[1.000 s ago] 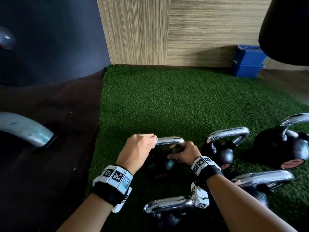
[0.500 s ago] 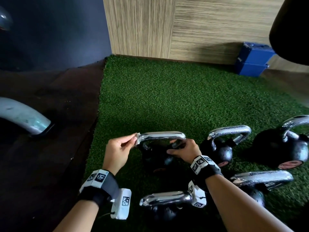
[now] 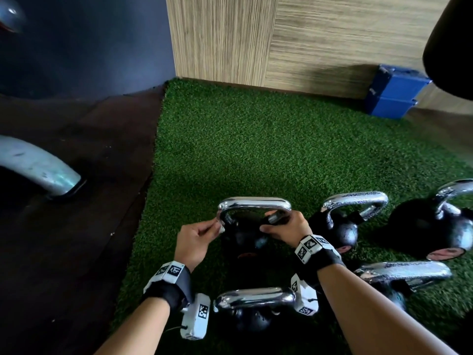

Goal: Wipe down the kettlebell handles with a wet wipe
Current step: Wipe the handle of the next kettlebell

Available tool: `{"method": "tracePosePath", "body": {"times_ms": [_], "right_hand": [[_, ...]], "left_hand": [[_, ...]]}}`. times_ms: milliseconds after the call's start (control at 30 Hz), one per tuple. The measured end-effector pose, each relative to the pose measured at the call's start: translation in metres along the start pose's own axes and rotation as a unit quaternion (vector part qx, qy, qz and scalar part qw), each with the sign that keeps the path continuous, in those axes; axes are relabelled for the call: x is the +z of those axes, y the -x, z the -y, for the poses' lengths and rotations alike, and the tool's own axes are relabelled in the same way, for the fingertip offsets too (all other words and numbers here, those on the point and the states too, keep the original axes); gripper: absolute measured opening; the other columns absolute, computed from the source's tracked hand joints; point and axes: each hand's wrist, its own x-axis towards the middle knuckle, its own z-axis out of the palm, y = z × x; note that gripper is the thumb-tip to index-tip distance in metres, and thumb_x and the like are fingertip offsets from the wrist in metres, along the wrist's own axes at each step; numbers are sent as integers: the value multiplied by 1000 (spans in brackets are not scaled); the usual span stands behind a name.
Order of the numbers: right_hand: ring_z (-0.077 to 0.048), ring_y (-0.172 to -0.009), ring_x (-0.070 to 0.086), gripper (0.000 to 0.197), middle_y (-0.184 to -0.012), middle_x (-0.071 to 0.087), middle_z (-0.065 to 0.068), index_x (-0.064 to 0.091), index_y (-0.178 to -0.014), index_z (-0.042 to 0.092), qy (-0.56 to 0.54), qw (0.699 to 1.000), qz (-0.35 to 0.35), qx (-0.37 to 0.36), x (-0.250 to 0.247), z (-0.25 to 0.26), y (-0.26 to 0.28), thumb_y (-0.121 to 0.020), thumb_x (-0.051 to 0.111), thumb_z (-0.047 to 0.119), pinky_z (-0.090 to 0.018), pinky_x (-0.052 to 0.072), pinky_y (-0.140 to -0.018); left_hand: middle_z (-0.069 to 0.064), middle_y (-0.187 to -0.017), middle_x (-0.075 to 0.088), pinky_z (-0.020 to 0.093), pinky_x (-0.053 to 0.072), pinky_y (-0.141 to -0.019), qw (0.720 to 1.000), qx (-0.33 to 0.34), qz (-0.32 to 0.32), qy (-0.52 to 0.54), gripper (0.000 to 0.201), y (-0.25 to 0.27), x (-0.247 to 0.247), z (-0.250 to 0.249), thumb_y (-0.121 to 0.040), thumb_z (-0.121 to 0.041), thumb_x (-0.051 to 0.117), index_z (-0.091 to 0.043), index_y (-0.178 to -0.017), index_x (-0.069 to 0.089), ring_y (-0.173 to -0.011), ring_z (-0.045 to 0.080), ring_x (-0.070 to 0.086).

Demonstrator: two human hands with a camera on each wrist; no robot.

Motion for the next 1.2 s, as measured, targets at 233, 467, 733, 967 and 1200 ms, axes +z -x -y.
{"method": "tracePosePath", "body": {"times_ms": [233, 467, 733, 967, 1200], "right_hand": [[-9, -83, 73, 43, -82, 78, 7, 80, -88, 24, 20, 1000, -7, -4, -1, 5, 8, -51, 99, 31, -40, 59, -92], [-11, -80, 68, 41, -80, 73, 3, 76, -86, 16, 139, 990, 17, 12, -20, -2, 18, -51, 97, 21, -11, 50, -64], [0, -76, 64, 20, -88, 78, 3, 82, -95, 25, 226, 962, 142, -51, -6, 20, 32, -81, 76, 11, -3, 42, -61], [-23, -101, 66, 49, -105, 70, -8, 67, -117, 13, 231, 962, 142, -22, 7, 44, -2, -77, 83, 38, -36, 53, -91], [-21, -71, 69, 28, -89, 76, -8, 74, -103, 17, 99, 973, 201, 51, 9, 34, -7, -79, 84, 27, -30, 53, -53]], "left_hand": [[-14, -82, 79, 20, 49, -73, 987, 25, -24, -157, 8, 4, -5, -16, -83, -37, 82, -38, -91, 82, -77, 2, 69], [3, -81, 80, 39, 62, -84, 985, 1, -17, -169, 10, -29, 11, -32, -89, -26, 78, -20, -96, 81, -84, 24, 78], [23, -97, 77, 24, 57, -86, 964, -50, 26, -258, 24, -77, 70, -59, -92, -17, 75, 3, -106, 77, -92, 27, 75], [22, -107, 75, 34, 59, -89, 971, -134, 105, -168, 28, -81, 62, -64, -101, -20, 61, 4, -108, 75, -90, 18, 69], [15, -111, 76, 22, 59, -79, 977, -35, 99, -187, 32, -78, 57, -49, -91, -10, 75, 5, -120, 71, -94, 16, 73]]}}
